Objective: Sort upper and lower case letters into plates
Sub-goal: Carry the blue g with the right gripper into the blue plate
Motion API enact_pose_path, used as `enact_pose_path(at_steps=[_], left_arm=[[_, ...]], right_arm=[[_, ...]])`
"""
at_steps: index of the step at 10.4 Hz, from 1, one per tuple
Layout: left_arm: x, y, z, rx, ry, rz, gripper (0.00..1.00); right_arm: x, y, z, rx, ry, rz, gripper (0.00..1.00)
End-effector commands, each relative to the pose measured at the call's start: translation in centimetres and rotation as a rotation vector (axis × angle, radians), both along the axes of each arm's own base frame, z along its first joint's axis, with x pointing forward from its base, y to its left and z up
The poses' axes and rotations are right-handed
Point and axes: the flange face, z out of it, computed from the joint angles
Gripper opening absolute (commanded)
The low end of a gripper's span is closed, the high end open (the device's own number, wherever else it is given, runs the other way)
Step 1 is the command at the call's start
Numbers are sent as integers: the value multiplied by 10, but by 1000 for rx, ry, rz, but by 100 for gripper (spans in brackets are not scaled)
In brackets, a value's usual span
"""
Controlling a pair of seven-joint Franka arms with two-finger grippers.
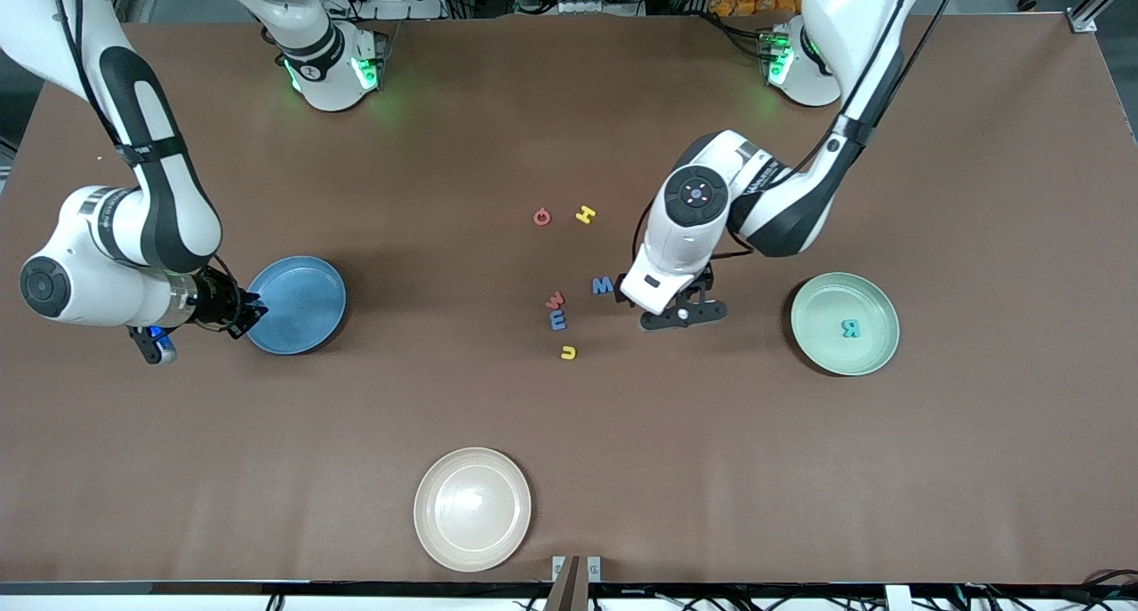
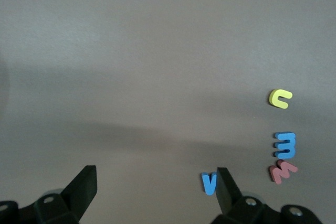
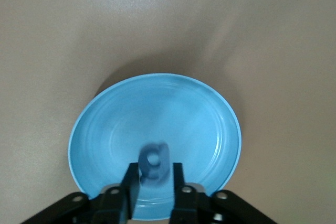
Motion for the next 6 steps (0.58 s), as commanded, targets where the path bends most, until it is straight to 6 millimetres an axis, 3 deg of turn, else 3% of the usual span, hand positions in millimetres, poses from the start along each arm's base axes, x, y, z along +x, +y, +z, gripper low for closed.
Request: enact_pose_path(at_steps=[1, 2, 5, 6], left_arm=[[-2, -17, -10, -24, 3, 19, 100], [-2, -19, -16, -31, 0, 18, 100], [-7, -29, -30, -42, -3, 15, 100], [-11, -34, -34, -38, 1, 8, 100]], right_arm=[[0, 1, 4, 2, -6, -9, 100], [3, 5, 7, -2, -9, -26, 100], [19, 50, 25, -31, -37, -78, 100], [26, 55, 34, -36, -56, -95, 100]])
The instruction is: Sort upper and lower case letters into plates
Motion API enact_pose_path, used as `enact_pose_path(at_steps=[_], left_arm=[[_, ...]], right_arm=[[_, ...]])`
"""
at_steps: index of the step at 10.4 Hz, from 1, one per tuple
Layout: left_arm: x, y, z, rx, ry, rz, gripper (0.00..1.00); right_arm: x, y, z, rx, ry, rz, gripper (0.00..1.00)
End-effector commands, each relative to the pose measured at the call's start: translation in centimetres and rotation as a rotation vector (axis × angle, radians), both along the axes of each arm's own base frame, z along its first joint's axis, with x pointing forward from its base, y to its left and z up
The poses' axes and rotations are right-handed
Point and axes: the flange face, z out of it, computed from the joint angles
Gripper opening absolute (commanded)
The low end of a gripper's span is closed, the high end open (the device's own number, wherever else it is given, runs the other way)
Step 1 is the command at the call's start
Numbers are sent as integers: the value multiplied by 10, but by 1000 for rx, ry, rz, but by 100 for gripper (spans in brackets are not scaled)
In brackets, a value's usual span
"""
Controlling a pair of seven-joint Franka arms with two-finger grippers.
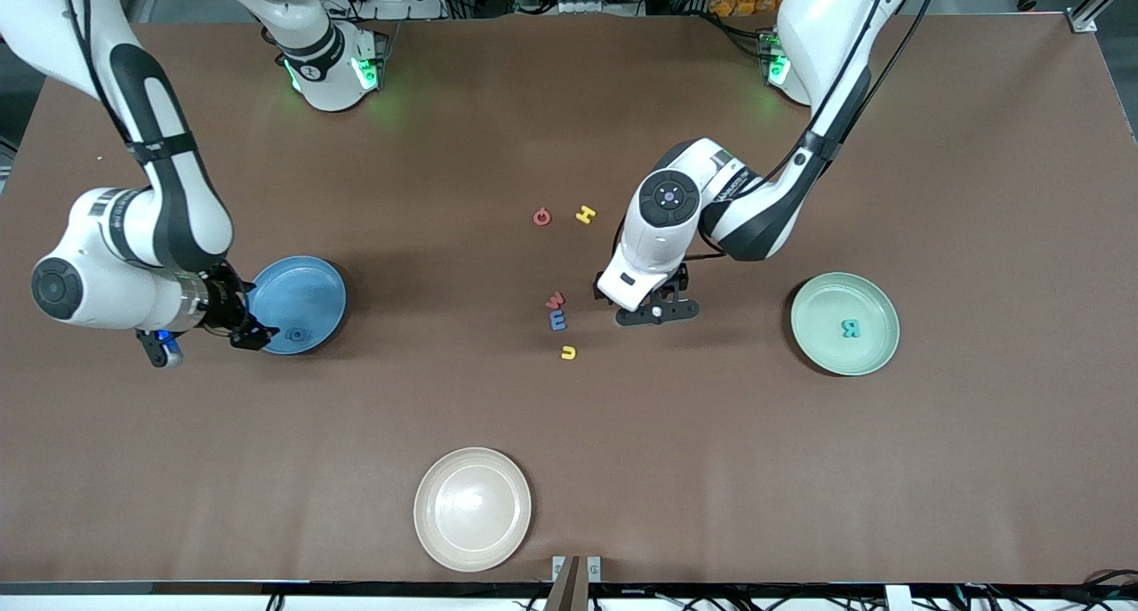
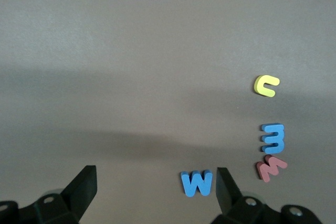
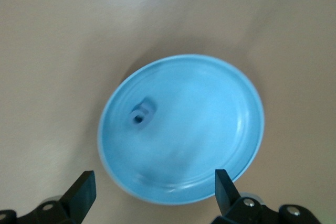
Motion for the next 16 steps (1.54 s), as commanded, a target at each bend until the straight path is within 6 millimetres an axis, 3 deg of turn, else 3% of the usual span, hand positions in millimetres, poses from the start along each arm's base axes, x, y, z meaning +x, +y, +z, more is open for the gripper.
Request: enact_pose_path(at_steps=[1, 3, 7, 8, 12, 14, 16], left_arm=[[0, -10, -4, -11, -5, 24, 100], [0, -13, -11, -20, -12, 20, 100], [-12, -31, -33, -39, -17, 26, 100], [-19, -37, -37, -35, -14, 27, 100], [-33, -43, -60, 23, -25, 43, 100], [-42, -49, -72, 40, -22, 34, 100], [-46, -53, -80, 41, -17, 46, 100]], right_arm=[[15, 26, 20, -10, -40, -26, 100], [38, 68, 22, -34, -60, -113, 100], [76, 174, 7, -21, -124, 32, 100], [80, 186, 3, -27, -141, 71, 100], [84, 190, -3, 18, -196, 347, 100], [79, 213, -20, 27, -203, 445, 100], [80, 222, -20, 1, -234, 489, 100]])
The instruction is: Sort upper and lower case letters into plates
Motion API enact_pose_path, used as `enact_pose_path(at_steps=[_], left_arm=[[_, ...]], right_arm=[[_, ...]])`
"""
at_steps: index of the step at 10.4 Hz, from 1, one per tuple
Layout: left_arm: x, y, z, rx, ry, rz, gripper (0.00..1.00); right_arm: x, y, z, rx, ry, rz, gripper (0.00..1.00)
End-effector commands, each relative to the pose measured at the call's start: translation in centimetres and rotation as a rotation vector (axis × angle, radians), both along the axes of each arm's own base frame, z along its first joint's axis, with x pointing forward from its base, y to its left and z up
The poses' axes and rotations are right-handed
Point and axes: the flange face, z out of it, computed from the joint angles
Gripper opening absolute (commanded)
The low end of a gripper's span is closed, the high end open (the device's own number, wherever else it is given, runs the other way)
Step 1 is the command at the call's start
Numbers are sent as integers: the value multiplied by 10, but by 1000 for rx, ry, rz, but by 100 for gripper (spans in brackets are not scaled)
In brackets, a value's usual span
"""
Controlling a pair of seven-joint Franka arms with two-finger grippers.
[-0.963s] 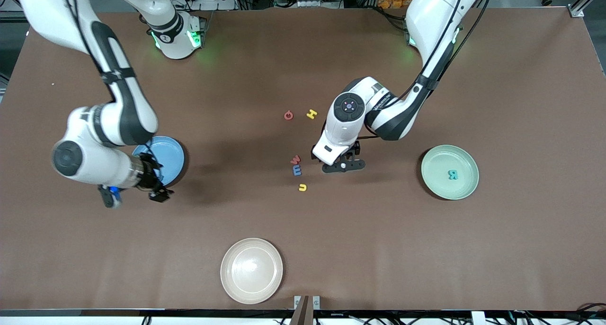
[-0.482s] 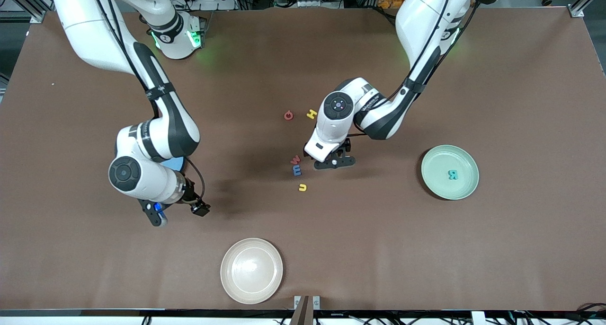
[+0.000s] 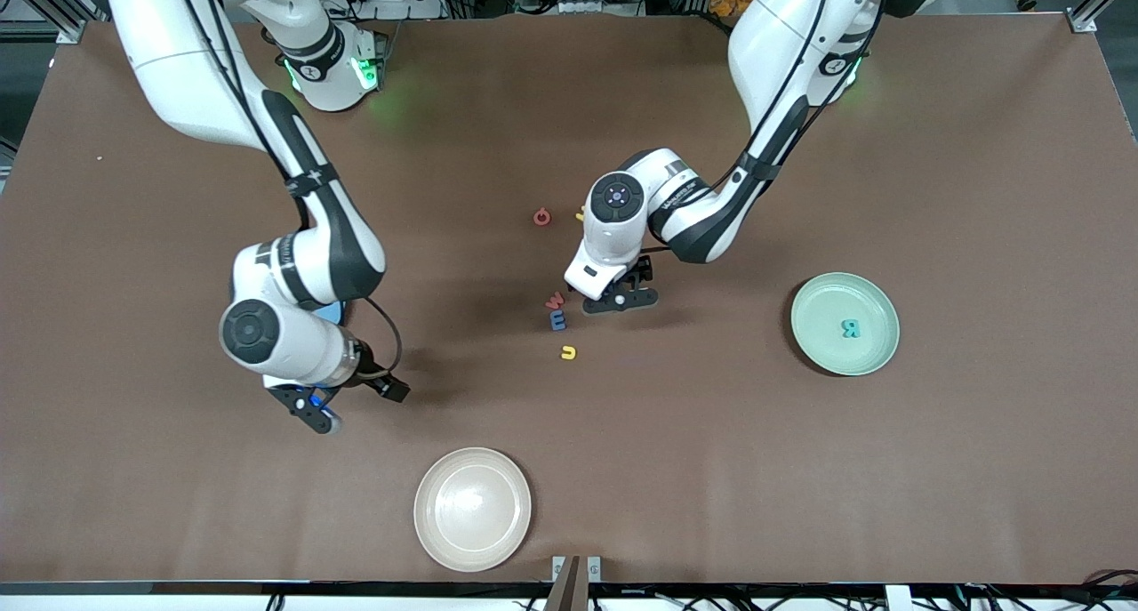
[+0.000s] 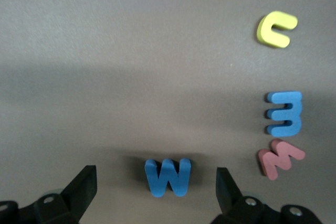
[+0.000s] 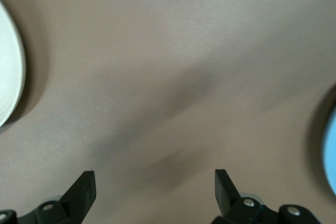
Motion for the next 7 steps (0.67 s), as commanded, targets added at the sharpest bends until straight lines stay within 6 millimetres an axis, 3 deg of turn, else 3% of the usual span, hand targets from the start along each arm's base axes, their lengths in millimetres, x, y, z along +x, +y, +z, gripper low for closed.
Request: enact_pose_path(at_steps=[1, 3, 7], left_arm=[[-3, -7, -7, 1, -29, 19, 100], [-6, -7, -17, 16, -28, 13, 100], [-8, -5, -29, 36, -35, 7, 97]], right_arm=[[4, 13, 0, -36, -39, 107, 100], [4, 34, -1, -36, -99, 243, 100], [-10, 81, -13, -39, -100, 334, 100]])
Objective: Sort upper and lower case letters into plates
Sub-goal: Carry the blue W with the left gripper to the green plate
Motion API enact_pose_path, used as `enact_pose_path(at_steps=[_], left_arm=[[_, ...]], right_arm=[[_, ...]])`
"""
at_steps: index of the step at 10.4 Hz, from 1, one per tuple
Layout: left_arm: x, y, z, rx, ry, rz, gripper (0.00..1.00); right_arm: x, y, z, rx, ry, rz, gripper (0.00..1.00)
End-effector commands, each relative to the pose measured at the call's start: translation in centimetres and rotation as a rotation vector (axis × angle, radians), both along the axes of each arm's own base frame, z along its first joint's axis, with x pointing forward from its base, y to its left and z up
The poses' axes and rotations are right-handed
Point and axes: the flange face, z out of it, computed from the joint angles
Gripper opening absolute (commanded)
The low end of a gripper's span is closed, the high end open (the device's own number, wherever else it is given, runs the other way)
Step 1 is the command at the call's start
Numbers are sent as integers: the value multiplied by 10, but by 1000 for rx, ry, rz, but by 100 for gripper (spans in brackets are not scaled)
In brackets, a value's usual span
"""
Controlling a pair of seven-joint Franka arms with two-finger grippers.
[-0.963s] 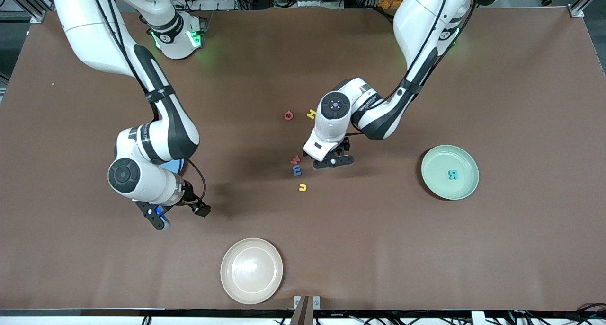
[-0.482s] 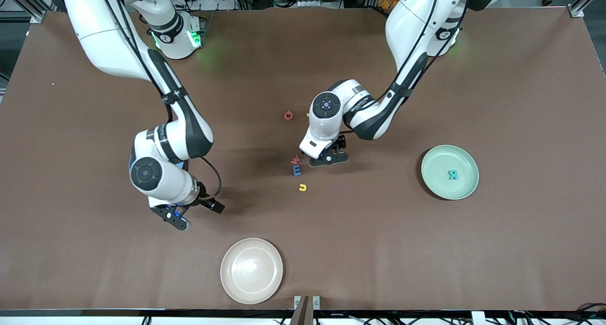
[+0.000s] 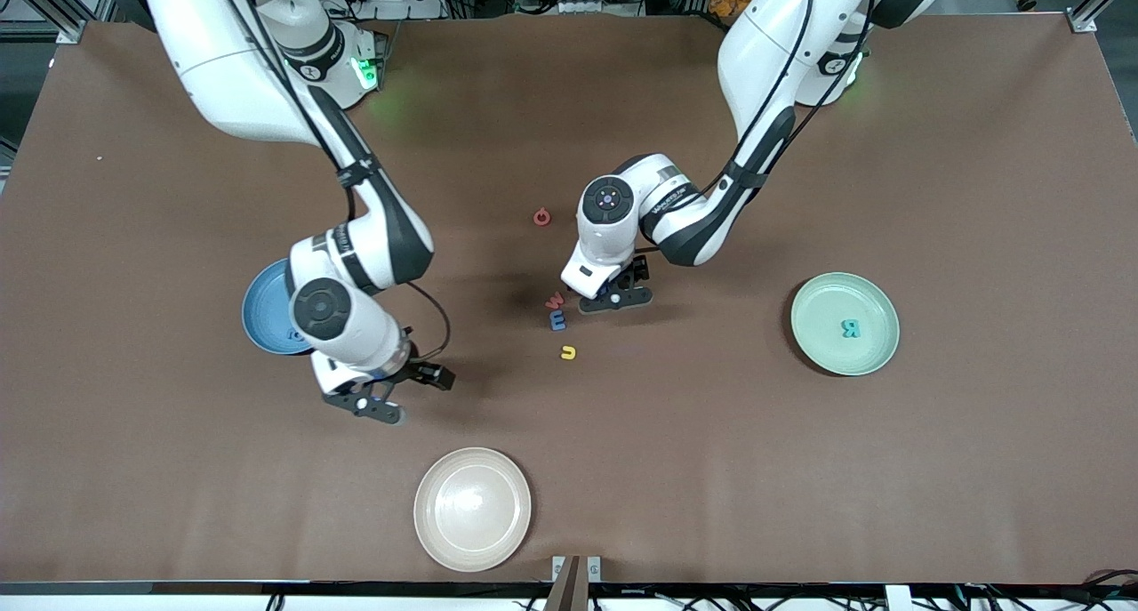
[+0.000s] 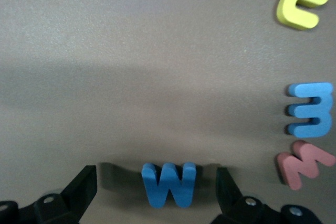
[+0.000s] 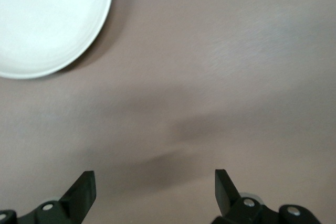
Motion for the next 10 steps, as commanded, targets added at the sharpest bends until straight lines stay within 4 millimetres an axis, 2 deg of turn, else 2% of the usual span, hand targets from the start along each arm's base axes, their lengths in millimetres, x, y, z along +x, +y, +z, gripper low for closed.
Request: enact_pose_path(at_steps=[1, 3, 4, 5, 6, 7, 8, 9, 10], left_arm=[[0, -4, -2, 6, -31, 6, 86], [0, -5, -1, 3, -33, 7, 72], [-2, -8, -1, 3, -33, 2, 60], [-1, -7, -1, 8, -42, -10, 39], [-2, -7, -1, 18, -56, -29, 7], [0, -7, 4, 15, -62, -26, 0], [7, -2, 13, 9, -72, -16, 0], [19, 7, 27, 1, -89, -1, 0], [40, 26, 48, -5, -115, 26, 0]], right_arm=[[6, 22, -2, -5, -23, 48, 100], [7, 32, 8, 4, -37, 54, 100], [7, 34, 5, 6, -35, 51, 100], [8, 34, -2, 6, -30, 40, 100], [6, 42, -9, 6, -25, 29, 100], [5, 44, -17, 5, -18, -1, 100], [4, 43, -26, 1, -10, -8, 100], [5, 47, -24, 9, -16, -32, 100], [9, 50, -18, 19, -27, -51, 100]])
